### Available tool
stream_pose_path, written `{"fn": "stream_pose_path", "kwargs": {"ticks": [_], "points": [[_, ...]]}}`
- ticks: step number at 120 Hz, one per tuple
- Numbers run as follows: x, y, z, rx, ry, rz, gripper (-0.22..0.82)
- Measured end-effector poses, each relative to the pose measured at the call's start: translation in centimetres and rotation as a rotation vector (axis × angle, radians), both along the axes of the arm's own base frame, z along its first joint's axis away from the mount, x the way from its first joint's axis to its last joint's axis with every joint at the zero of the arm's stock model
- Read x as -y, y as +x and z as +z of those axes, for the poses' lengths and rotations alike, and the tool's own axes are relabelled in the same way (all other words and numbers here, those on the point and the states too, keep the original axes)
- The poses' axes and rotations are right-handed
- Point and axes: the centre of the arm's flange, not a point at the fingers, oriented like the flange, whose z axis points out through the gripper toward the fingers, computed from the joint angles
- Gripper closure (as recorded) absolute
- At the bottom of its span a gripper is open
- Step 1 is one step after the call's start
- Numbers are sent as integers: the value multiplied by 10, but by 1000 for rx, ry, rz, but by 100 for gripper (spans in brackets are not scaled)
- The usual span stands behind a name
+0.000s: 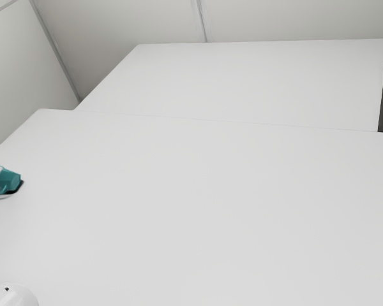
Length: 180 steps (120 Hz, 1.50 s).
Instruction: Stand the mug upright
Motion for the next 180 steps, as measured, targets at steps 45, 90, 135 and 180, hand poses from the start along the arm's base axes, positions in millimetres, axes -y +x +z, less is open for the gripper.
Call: {"fn": "stream_pose_path", "kwargs": {"ticks": [45,90,135,180], "points": [[14,17,8,42,-57,-3,76],[28,31,28,39,-62,-19,78],[87,73,107,-49,72,-110,79],[261,157,202,-186,342,-314,79]]}}
